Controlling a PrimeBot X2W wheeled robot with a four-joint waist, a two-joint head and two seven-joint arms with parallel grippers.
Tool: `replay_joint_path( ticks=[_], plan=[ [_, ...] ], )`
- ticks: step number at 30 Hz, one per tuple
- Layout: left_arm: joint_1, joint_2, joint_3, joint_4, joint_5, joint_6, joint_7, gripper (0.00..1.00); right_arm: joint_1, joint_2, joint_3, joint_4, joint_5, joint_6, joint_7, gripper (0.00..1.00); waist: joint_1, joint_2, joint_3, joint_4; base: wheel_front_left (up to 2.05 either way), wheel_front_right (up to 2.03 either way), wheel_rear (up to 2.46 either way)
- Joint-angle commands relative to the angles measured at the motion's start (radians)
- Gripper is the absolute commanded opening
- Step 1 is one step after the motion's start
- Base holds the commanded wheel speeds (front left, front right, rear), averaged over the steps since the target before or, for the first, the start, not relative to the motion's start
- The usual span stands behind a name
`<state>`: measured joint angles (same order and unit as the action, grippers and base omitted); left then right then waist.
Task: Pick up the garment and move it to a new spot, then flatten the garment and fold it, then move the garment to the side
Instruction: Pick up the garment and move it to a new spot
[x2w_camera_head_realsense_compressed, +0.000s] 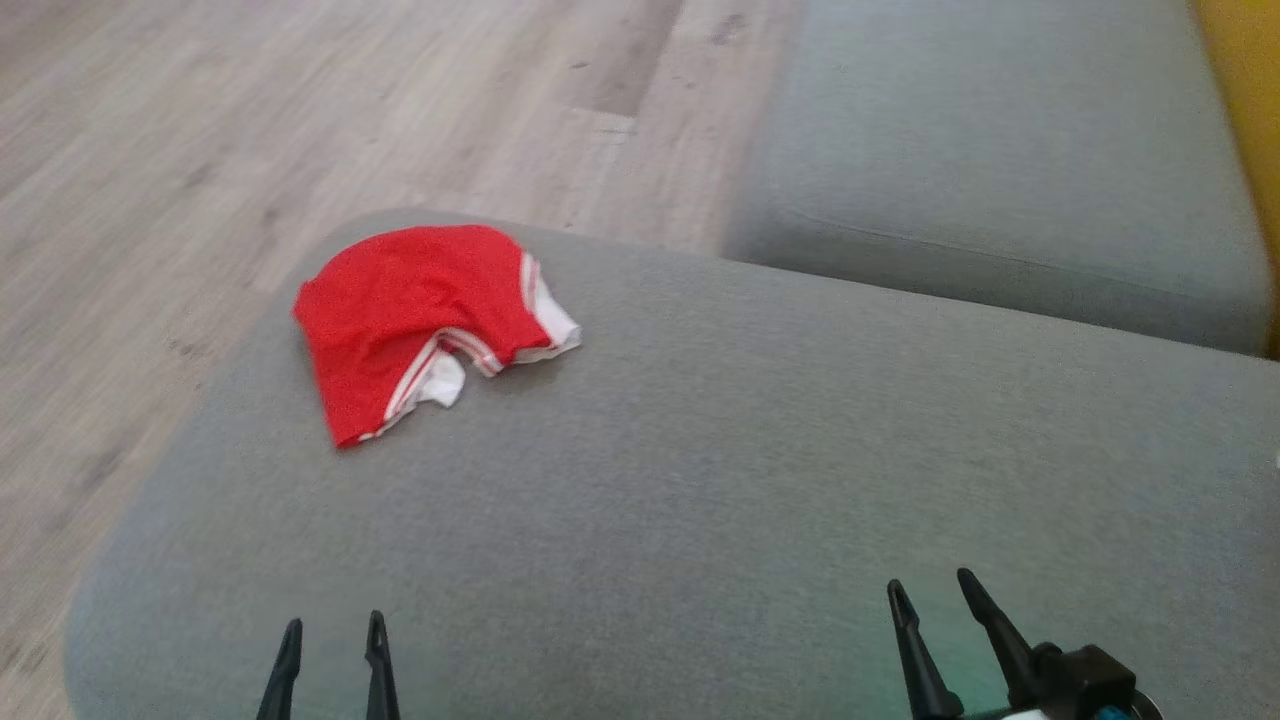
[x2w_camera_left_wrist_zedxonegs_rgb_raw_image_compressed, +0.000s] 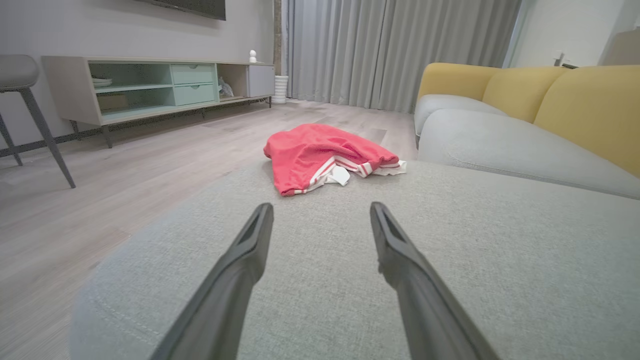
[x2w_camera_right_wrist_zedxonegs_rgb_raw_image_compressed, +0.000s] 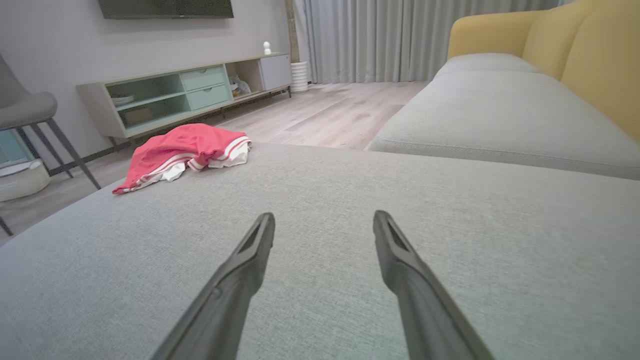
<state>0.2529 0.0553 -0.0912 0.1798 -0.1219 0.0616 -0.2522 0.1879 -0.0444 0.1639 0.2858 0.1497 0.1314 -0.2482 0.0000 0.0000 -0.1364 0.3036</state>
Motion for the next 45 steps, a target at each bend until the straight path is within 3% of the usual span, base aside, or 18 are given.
replay_joint_path(
  ticks=[1,7,13,21,25,31,32,37,40,41,42,45],
  plan=[
    [-0.052,-0.005,0.040,-0.038,0.011,-0.001,-0.010,1.00,-0.063,-0.006,0.026,-0.030,0.006,-0.001,-0.014,1.00,0.0000,0.0000,0.014,0.050,0.00,0.00,0.00],
    [-0.069,-0.005,0.068,-0.059,0.006,0.002,-0.010,1.00,-0.068,-0.006,0.015,-0.033,0.002,-0.001,-0.014,1.00,0.0000,0.0000,0.053,0.082,0.00,0.00,0.00],
    [-0.139,0.005,0.125,-0.093,0.003,-0.004,-0.010,1.00,-0.072,-0.006,0.008,-0.031,-0.041,-0.001,-0.014,1.00,0.0000,0.0000,0.128,0.059,0.00,0.00,0.00],
    [-0.460,0.079,0.172,-0.101,0.029,-0.051,-0.010,1.00,-0.154,-0.081,-0.003,-0.062,-0.093,-0.001,-0.014,1.00,0.0000,0.0000,0.353,0.012,0.00,0.00,0.00],
    [-0.664,0.126,0.179,0.046,0.022,-0.086,-0.010,1.00,-0.185,-0.127,-0.021,-0.082,-0.101,-0.001,-0.014,1.00,0.0000,0.0000,0.438,-0.001,0.00,0.00,0.00],
    [-0.950,0.154,0.172,0.450,-0.031,-0.135,0.073,1.00,-0.211,-0.180,-0.038,-0.103,-0.111,-0.001,-0.014,1.00,0.0000,0.0000,0.527,-0.014,0.00,0.00,0.00],
    [-0.950,0.154,0.172,0.450,-0.031,-0.135,0.073,1.00,-0.211,-0.180,-0.038,-0.103,-0.111,-0.001,-0.014,1.00,0.0000,0.0000,0.527,-0.014,0.00,0.00,0.00],
    [-1.112,0.180,0.176,0.806,-0.088,-0.165,0.226,1.00,-0.235,-0.217,-0.033,-0.128,-0.116,-0.001,-0.014,1.00,0.0000,0.0000,0.597,-0.041,0.00,0.00,0.00],
    [-1.139,0.198,0.168,0.934,-0.091,-0.169,0.291,1.00,-0.239,-0.226,-0.034,-0.141,-0.120,-0.001,-0.014,1.00,0.0000,0.0000,0.618,-0.055,0.00,0.00,0.00],
    [-1.144,0.204,0.163,0.962,-0.090,-0.172,0.300,0.46,-0.240,-0.228,-0.034,-0.144,-0.121,-0.001,-0.014,1.00,0.0000,0.0000,0.622,-0.060,0.00,0.00,0.00],
    [-1.149,0.206,0.157,0.980,-0.089,-0.175,0.297,0.02,-0.240,-0.228,-0.034,-0.146,-0.122,-0.001,-0.014,1.00,0.0000,0.0000,0.624,-0.064,0.00,0.00,0.00],
    [-1.167,0.209,0.143,0.998,-0.094,-0.183,0.245,0.00,-0.237,-0.222,-0.044,-0.149,-0.125,-0.001,-0.014,1.00,0.0000,0.0000,0.618,-0.069,0.00,0.00,0.00]
  ],
)
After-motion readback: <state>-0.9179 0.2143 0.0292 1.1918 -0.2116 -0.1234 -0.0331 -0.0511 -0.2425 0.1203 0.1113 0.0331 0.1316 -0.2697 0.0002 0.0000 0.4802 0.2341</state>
